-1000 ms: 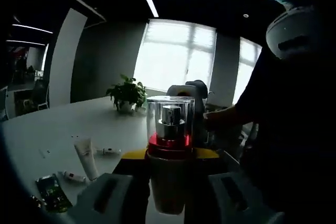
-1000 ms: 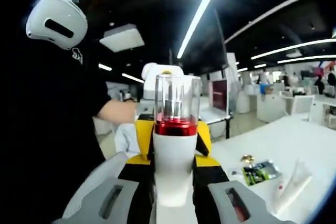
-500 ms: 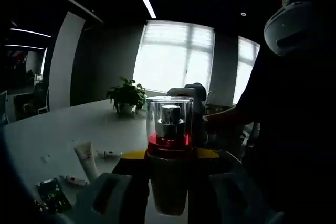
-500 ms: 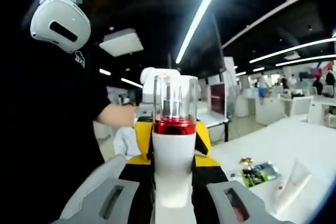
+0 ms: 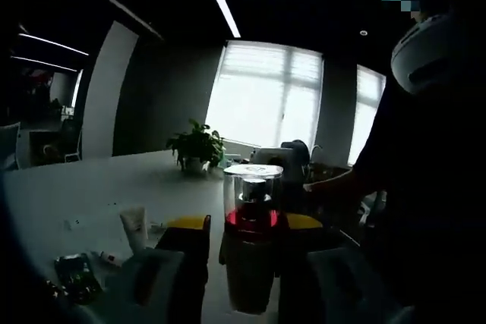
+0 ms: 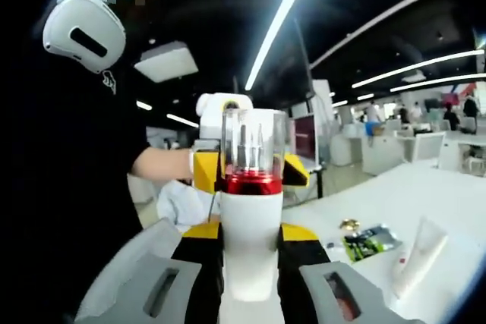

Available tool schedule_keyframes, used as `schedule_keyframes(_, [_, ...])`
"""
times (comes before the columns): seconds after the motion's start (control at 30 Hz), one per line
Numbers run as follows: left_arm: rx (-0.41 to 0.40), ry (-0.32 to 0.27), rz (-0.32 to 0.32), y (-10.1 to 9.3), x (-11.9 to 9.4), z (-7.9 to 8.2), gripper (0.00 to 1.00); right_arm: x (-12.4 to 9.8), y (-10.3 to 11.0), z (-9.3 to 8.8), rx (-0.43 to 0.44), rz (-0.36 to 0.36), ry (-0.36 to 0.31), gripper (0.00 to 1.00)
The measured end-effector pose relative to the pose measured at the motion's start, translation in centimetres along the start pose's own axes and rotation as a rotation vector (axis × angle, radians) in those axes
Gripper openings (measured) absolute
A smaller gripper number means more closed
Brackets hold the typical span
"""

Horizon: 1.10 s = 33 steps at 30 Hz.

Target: Arrange the skincare products in the storage area until every visible bottle or jar stands upright without overlapping.

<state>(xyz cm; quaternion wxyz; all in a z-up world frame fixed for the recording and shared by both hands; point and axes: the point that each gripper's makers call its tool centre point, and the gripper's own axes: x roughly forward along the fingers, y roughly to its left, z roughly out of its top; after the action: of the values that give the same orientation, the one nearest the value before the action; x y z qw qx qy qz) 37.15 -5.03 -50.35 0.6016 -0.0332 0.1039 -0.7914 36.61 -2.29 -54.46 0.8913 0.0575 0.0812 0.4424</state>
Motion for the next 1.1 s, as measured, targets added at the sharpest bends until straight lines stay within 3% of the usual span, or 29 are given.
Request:
schedule_keyframes(0.2, [-0.012,0.0,0.049,0.6,-0.3,-1.3,0.47,-0.7,-1.4,-0.8,0.006,-0.034,0.002,0.17])
schedule_keyframes(0.33, [-0.014,0.033,0.104,0.9,-0.2,-2.9,0.54,-1.1,-2.4,-1.1,-0.002,-0.048,0.003,0.17])
schedule_keyframes(0.6, [-0.047,0.046,0.204,1.9,-1.0,-5.4,0.76,-2.2,-4.9,-2.1,0.007,-0.095,-0.008,0.18])
schedule_keyframes(0.87, [-0.085,0.054,0.299,4.1,-1.8,-7.0,0.85,-3.2,-7.4,-3.5,0.007,-0.131,0.008,0.18])
schedule_keyframes(1.1, [-0.088,0.07,0.341,5.3,-2.2,-8.1,0.95,-3.8,-9.0,-5.0,0.003,-0.142,0.017,0.18])
